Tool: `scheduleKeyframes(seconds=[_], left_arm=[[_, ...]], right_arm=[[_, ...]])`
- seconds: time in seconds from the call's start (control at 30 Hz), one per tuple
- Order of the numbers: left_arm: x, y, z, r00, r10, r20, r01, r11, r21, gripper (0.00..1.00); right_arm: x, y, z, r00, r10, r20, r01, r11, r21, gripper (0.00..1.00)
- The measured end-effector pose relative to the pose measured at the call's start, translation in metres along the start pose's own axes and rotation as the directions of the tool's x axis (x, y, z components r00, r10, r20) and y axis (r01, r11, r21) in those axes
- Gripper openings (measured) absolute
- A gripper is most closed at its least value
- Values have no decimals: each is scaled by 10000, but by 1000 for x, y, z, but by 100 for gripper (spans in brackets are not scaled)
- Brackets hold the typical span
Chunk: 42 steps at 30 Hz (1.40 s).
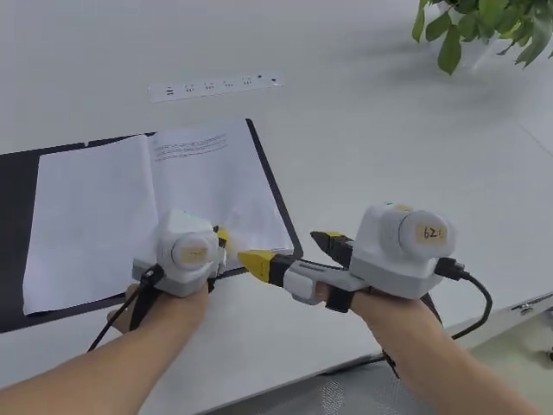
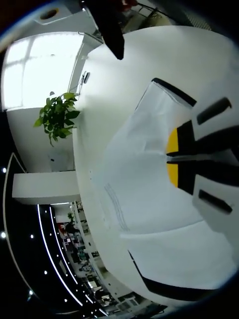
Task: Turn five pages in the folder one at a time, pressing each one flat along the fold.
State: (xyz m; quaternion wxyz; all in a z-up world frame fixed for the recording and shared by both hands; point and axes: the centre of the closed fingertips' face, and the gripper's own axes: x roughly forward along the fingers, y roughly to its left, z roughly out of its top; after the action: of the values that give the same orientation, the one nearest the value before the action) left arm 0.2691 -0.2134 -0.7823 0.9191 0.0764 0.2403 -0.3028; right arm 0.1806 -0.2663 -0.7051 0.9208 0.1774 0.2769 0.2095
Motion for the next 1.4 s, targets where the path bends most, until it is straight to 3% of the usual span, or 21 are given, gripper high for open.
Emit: scheduleKeyframes(seconds=[0.07,0.1,0.43,0.73,0.97,1.33,1.4], left_arm=[[-3,2,3,9999,-71,89,69,9996,258,0],[-6,3,2,9999,-117,37,117,9999,21,0],[-1,-3,2,9999,-106,97,104,9998,193,0],[0,-5,2,9999,-85,131,82,9997,251,0],[1,-6,2,9999,-84,137,81,9997,233,0],[2,-6,1,9998,-73,183,69,9997,234,0],[2,-6,1,9998,-73,182,69,9997,253,0]], right_arm=[[7,-6,0,10000,-37,30,36,9998,181,73],[9,-8,2,10000,-41,88,39,9998,203,72],[36,-27,23,9988,269,406,-271,9996,39,62],[66,-37,29,9977,677,15,-676,9975,-186,56],[82,-50,33,9977,680,-68,-680,9977,-47,51],[96,-48,30,9954,864,-406,-862,9963,59,46],[96,-48,29,9949,899,-449,-890,9958,227,40]])
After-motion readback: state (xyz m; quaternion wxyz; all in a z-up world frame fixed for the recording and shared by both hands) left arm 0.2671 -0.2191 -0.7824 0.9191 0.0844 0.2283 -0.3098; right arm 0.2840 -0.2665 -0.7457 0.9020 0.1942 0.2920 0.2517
